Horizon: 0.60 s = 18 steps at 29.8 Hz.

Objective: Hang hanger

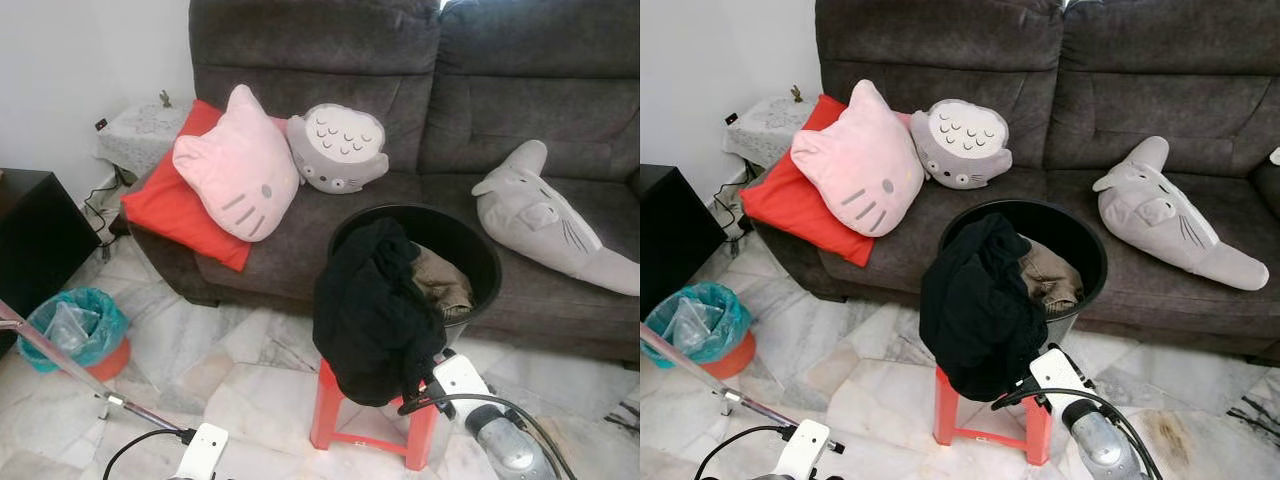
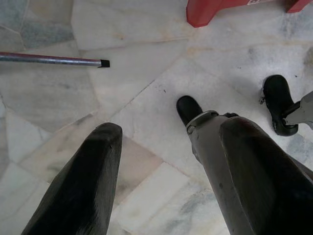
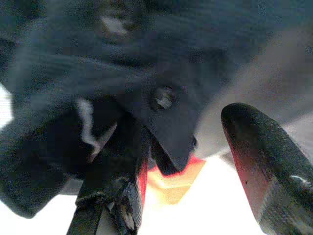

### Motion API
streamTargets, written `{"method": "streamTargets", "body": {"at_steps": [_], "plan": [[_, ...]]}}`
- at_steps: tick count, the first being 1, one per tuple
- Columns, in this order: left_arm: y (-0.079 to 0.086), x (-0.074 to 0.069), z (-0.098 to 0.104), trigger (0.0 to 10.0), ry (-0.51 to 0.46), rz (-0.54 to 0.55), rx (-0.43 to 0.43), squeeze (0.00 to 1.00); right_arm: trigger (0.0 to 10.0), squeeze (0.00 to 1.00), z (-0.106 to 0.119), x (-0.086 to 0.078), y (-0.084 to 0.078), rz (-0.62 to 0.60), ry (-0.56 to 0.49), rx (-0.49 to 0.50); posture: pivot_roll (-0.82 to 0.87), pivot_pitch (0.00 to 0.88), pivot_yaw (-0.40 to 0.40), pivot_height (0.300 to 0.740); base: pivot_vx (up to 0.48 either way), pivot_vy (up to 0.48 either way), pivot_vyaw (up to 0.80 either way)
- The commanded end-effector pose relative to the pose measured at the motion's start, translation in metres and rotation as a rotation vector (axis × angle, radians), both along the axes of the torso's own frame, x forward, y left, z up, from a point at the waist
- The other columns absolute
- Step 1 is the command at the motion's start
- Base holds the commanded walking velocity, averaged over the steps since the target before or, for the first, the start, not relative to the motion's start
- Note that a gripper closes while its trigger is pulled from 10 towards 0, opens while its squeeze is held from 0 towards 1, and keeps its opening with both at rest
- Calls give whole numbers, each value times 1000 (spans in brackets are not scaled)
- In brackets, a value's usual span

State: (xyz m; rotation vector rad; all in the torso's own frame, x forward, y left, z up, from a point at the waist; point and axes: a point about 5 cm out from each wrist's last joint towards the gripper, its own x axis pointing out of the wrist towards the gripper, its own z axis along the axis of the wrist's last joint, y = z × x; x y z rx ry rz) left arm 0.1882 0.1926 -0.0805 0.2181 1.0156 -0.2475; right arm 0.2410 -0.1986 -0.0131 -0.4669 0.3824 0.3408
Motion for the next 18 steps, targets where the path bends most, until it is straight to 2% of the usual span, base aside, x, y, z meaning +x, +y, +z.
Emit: {"method": "streamTargets", "body": {"at_steps": [1,4,8,18], "plan": [[6,-3,-1,10000,10,3,21,0,10000,0,-14,-10,7,77,108,-20,-118,0,89,740,0,0,0],[6,-3,0,10000,11,2,22,0,10000,0,-19,-16,11,109,153,-2,-118,0,90,740,0,0,0],[6,-3,-1,10000,10,2,23,0,10000,0,-20,-16,11,125,151,-14,-119,0,90,740,0,0,0],[6,-3,-1,10000,8,3,23,0,10000,0,-3,1,1,27,-4,-33,-117,0,89,740,0,0,0]]}}
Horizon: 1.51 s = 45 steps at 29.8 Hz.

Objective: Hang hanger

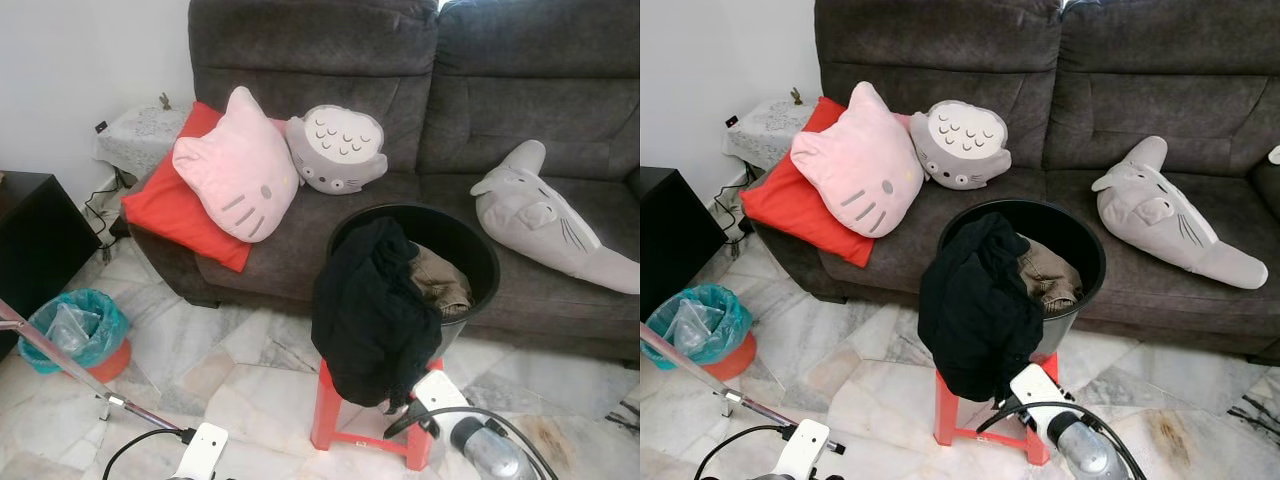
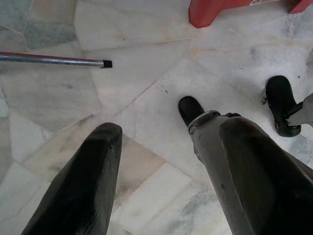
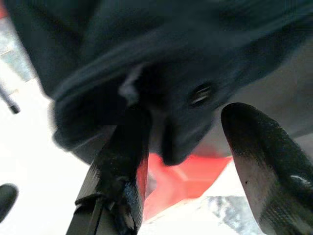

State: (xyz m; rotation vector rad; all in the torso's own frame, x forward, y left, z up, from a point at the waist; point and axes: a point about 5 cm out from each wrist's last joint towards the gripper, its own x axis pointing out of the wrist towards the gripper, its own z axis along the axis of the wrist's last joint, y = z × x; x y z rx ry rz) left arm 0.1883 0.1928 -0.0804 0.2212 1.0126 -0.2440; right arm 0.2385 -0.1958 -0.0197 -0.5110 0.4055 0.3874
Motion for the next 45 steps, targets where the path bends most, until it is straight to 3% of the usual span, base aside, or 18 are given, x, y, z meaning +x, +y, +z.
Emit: {"method": "streamTargets", "body": {"at_steps": [1,9,10,11,32,41,45], "plan": [[6,-3,-1,10000,12,2,20,0,10000,0,8,7,-5,-50,-65,2,-117,0,89,740,0,0,0],[6,-3,-1,10000,11,2,19,0,10000,0,11,10,-10,-84,-98,-9,-118,0,89,740,0,0,0],[6,-3,-1,10000,11,2,19,0,2588,0,11,10,-10,-83,-95,-6,-116,0,88,740,0,0,0],[6,-3,-1,10000,11,2,19,0,0,0,9,9,-9,-76,-84,-5,-116,0,88,740,0,0,0],[6,-2,-1,10000,11,0,24,0,0,0,9,8,-9,-99,-106,4,-117,0,89,740,0,0,0],[6,-2,0,10000,10,0,22,0,0,0,19,11,-12,-104,-178,2,-119,0,88,740,0,0,0],[5,-2,0,10000,12,-2,20,0,0,0,37,13,-9,-54,-260,12,-125,0,89,740,0,0,0]]}}
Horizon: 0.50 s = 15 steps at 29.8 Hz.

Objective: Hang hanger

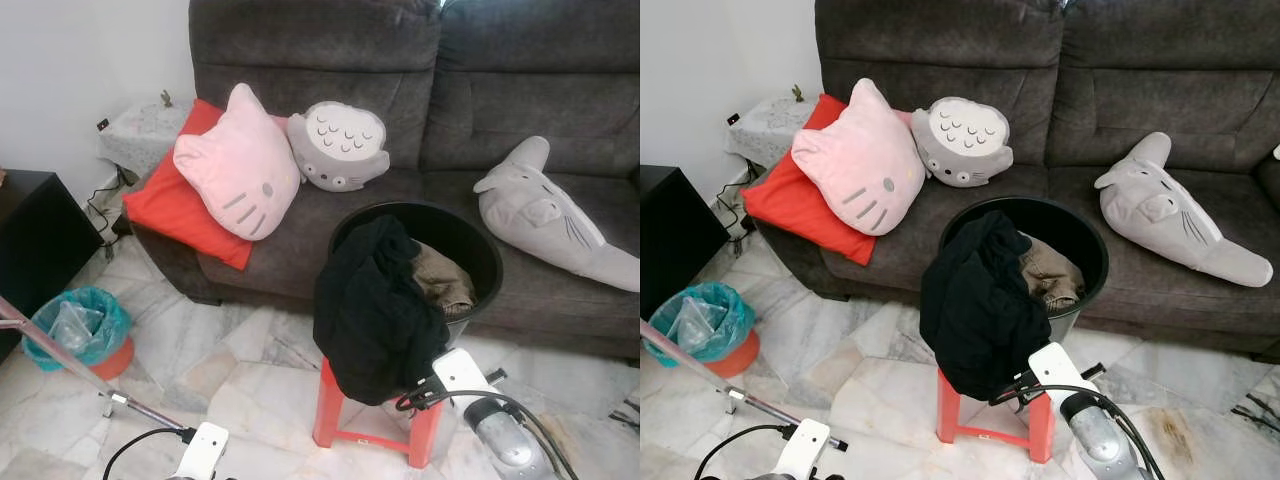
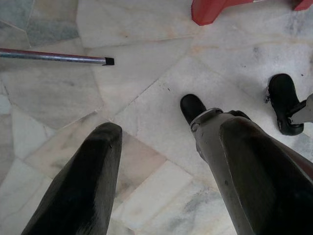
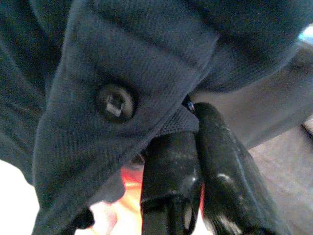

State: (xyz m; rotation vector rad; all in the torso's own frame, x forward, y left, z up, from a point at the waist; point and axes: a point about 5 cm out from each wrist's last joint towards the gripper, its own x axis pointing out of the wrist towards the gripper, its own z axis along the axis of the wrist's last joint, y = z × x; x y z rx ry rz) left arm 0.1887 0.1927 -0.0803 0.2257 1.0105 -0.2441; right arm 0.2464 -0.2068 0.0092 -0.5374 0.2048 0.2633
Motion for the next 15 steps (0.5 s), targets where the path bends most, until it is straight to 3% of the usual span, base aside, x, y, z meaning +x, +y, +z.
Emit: {"method": "streamTargets", "body": {"at_steps": [1,12,15], "plan": [[5,-3,-1,10000,14,0,16,0,0,0,13,5,4,25,-58,17,-125,0,89,740,0,0,0],[5,-2,0,10000,14,0,8,0,0,0,41,-8,32,124,-153,91,-133,0,84,740,0,0,0],[4,-2,0,10000,15,-1,6,0,0,0,59,-13,37,120,-181,143,-134,0,85,740,0,0,0]]}}
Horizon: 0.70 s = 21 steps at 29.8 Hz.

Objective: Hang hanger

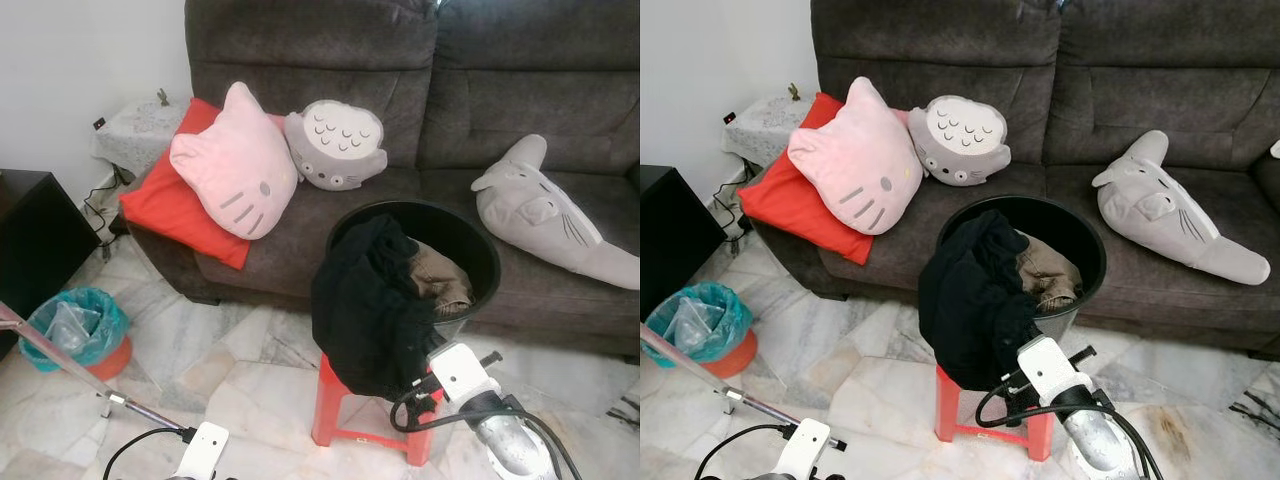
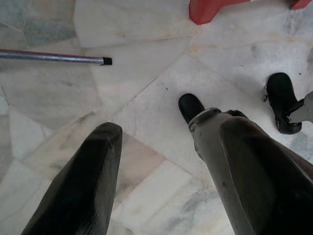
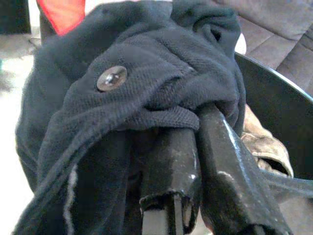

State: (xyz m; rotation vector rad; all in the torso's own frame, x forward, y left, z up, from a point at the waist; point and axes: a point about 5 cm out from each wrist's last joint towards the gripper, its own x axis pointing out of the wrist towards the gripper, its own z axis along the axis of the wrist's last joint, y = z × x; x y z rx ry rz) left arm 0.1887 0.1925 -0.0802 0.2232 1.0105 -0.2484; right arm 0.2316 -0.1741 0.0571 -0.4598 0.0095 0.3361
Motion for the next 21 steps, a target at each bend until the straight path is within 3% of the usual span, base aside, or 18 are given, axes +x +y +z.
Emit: {"method": "streamTargets", "body": {"at_steps": [1,6,11,12,19,21], "plan": [[5,-2,0,10000,14,2,9,0,0,0,16,1,5,12,-32,55,-135,0,84,740,0,0,0],[4,-2,0,10000,18,-2,2,0,0,0,47,-5,13,101,-61,143,-138,0,85,740,0,0,0],[4,-2,0,10000,20,-5,-1,0,0,0,65,-3,11,101,-98,173,-144,0,89,740,0,0,0],[4,-2,0,10000,21,-6,-3,0,0,0,79,-1,9,103,-126,166,-146,0,90,740,0,0,0],[4,-2,0,10000,22,-6,-6,0,0,0,93,11,-5,126,-131,9,-144,0,92,740,0,0,0],[4,-2,0,10000,22,-5,-5,0,0,0,113,20,-10,115,-193,12,-149,0,95,740,0,0,0]]}}
